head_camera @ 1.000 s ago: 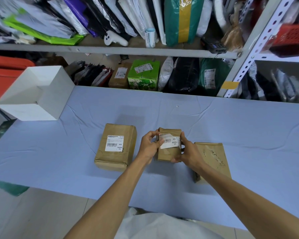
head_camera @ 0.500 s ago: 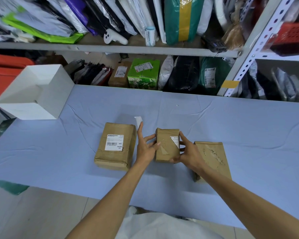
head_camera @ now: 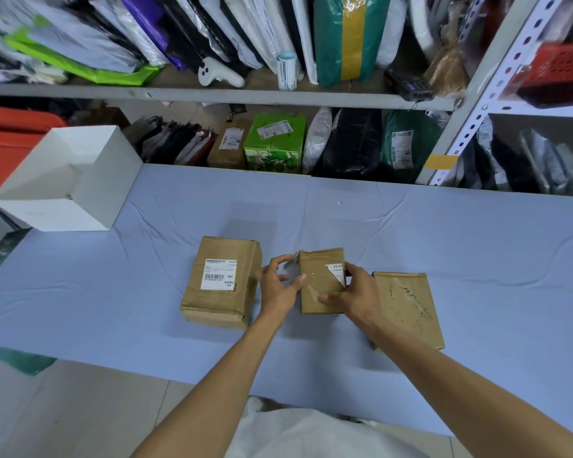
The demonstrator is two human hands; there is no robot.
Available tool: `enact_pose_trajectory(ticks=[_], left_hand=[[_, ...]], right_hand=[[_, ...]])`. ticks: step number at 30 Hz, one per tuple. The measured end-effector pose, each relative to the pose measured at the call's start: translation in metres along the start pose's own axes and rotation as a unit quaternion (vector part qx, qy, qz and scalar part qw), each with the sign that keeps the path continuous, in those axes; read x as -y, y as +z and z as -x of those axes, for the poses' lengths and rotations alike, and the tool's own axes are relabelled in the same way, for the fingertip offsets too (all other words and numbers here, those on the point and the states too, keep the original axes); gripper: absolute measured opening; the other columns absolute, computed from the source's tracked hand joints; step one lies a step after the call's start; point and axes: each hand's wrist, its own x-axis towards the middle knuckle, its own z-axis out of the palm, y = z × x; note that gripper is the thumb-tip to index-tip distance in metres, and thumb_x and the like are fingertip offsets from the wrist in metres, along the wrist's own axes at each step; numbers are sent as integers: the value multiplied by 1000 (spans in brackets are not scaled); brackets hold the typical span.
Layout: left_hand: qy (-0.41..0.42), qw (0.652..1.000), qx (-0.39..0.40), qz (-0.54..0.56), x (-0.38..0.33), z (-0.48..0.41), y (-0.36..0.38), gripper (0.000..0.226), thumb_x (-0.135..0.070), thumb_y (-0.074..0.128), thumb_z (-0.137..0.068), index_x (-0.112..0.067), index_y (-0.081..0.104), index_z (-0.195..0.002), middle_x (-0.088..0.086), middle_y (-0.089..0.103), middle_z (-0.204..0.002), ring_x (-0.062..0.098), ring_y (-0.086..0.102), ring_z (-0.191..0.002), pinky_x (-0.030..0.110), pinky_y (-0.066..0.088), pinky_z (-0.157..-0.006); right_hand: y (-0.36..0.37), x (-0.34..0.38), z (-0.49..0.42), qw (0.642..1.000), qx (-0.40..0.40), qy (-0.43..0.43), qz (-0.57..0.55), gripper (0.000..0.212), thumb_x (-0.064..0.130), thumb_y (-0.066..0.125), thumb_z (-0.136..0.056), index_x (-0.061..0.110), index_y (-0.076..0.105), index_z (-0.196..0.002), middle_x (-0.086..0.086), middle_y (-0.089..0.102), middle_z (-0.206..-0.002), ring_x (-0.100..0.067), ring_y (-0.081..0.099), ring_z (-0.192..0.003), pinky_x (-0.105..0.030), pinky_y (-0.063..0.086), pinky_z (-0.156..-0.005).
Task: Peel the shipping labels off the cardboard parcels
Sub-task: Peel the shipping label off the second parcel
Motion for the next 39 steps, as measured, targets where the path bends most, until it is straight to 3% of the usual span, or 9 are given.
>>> enact_pose_trajectory(ticks=[2, 5, 9, 15, 20, 23, 28, 33, 39], left_hand=[[11, 998, -32, -49, -1, 0, -1, 40, -15, 76, -79, -29, 62, -113, 1, 32, -125, 19, 49, -111, 33, 47, -97], [58, 991, -74, -92, -2, 0, -3, 29, -15, 75, -78, -27, 66, -103, -4, 45, -120, 23, 47, -118, 40, 42, -102], [96, 985, -113, -91, -9, 2, -8, 21, -10, 72, -81, -19, 65, -99, -10, 65, -98, 9, 59, -95, 18, 46, -80], [67, 984, -159, -39, -8, 0, -7, 20, 2, 65, -84, -16, 62, -91, -7, 61, -74, 10, 59, -71, 20, 49, -67], [29, 985, -166, -28, -6, -4, -11, 31, -4, 71, -82, -10, 55, -108, -2, 63, -81, 13, 61, -71, 13, 44, -62], [30, 984, -172, -21, -4, -7, -10, 32, 0, 68, -83, 1, 55, -113, -1, 64, -94, 18, 62, -80, 25, 53, -73], [46, 991, -119, 43, -7, -3, -5, 52, -5, 66, -82, -28, 46, -125, -3, 62, -113, 8, 57, -105, 24, 44, -84], [51, 998, 30, 34, -3, -5, -2, 58, -9, 71, -82, -34, 49, -130, -11, 47, -136, 3, 39, -129, 16, 33, -96], [75, 989, 111, -59, 7, 2, 5, 66, -9, 75, -74, -40, 51, -127, -13, 48, -126, 8, 51, -118, 35, 48, -100]], right_hand=[[2, -2, -1, 1000, 4, 7, 9, 57, 15, 90, -50, 18, 66, -101, 6, 69, -92, -13, 65, -77, -28, 52, -68], [3, -6, -1, 1000, 9, 15, 14, 58, 16, 89, -48, 18, 67, -102, 5, 70, -93, -16, 67, -81, -32, 55, -74], [3, -6, 1, 1000, 14, 19, 11, 58, 13, 90, -49, 16, 67, -102, 4, 70, -93, -14, 65, -78, -25, 52, -66], [1, -7, -1, 999, 17, 21, 28, 56, 16, 88, -49, 17, 68, -101, 6, 71, -92, -14, 66, -81, -30, 54, -74], [0, -8, -1, 999, 21, 22, 30, 57, 17, 89, -50, 16, 68, -103, 5, 71, -94, -15, 66, -85, -30, 54, -76], [-1, -8, -1, 999, 23, 25, 25, 56, 17, 89, -51, 16, 68, -103, 5, 70, -93, -13, 65, -81, -27, 52, -71], [-1, -5, -2, 999, 25, 23, 21, 56, 16, 89, -52, 14, 68, -104, 3, 70, -92, -14, 64, -80, -23, 48, -65], [0, -4, -2, 1000, 21, 14, 11, 63, 14, 90, -52, 14, 66, -110, 3, 70, -99, -15, 65, -81, -22, 47, -66], [7, -6, 0, 1000, 20, -7, -19, 64, 17, 88, -57, 17, 63, -116, 5, 69, -103, -15, 69, -77, -26, 55, -68]])
